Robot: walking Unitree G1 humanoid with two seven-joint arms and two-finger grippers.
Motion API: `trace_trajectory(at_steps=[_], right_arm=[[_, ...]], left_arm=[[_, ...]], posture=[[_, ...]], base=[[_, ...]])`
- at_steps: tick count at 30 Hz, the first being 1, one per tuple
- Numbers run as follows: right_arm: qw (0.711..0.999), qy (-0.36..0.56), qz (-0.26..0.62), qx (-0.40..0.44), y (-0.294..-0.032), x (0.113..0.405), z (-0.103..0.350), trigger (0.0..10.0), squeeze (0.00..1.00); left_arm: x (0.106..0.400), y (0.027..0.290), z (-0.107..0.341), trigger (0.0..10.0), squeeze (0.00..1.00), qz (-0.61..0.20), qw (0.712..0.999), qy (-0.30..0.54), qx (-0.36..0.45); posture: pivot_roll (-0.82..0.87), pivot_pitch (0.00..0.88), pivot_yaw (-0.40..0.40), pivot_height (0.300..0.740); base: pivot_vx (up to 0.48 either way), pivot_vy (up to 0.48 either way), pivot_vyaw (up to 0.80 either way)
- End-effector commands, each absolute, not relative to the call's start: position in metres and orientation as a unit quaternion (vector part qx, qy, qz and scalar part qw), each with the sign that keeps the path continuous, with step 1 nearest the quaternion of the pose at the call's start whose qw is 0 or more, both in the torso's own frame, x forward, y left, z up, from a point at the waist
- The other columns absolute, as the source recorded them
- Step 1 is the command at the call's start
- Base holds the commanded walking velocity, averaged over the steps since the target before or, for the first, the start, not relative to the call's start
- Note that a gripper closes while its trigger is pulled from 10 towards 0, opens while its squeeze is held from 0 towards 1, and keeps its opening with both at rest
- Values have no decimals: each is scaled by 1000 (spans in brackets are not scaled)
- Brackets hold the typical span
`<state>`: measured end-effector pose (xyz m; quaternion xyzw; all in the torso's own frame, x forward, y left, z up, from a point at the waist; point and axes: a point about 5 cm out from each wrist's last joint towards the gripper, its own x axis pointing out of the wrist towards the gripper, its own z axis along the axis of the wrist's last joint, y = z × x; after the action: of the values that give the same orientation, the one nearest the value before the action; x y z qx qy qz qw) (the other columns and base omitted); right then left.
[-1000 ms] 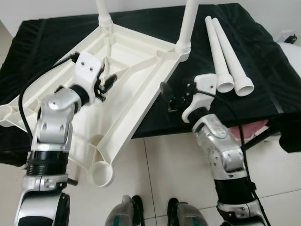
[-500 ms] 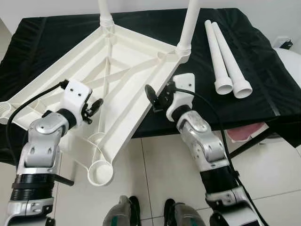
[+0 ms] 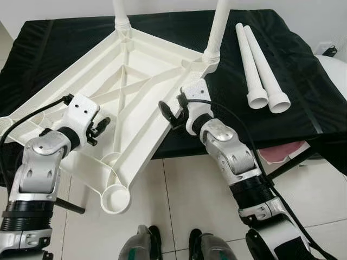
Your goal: Building children table
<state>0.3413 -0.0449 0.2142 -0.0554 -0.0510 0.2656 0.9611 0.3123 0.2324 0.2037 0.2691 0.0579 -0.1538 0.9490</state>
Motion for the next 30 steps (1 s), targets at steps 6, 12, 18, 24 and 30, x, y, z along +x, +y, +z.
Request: trace_trajectory(at_steps=[6, 12, 18, 24, 30], right_arm=[[958, -31, 277, -74, -50, 340, 210, 10000, 0], [956, -15, 278, -90, -59, 341, 206, 10000, 0], [953, -7, 286, -100, -64, 342, 205, 10000, 0], [952, -1, 286, -112, -70, 346, 205, 10000, 0], [944, 13, 294, -146, -82, 352, 203, 10000, 0]], left_arm=[[312, 245, 201, 10000, 0, -147, 944, 98, 278], [307, 246, 193, 10000, 0, -166, 932, 129, 294], [306, 237, 183, 10000, 0, -193, 921, 156, 299], [303, 226, 177, 10000, 0, -222, 913, 162, 302], [297, 208, 179, 10000, 0, -266, 905, 152, 296]], posture=[[14, 211, 10, 740], [14, 219, 12, 740], [10, 221, 11, 740], [3, 217, 5, 740], [4, 213, -3, 740]], base=[[0, 0, 0], [0, 0, 0], [0, 0, 0], [0, 0, 0], [0, 0, 0]])
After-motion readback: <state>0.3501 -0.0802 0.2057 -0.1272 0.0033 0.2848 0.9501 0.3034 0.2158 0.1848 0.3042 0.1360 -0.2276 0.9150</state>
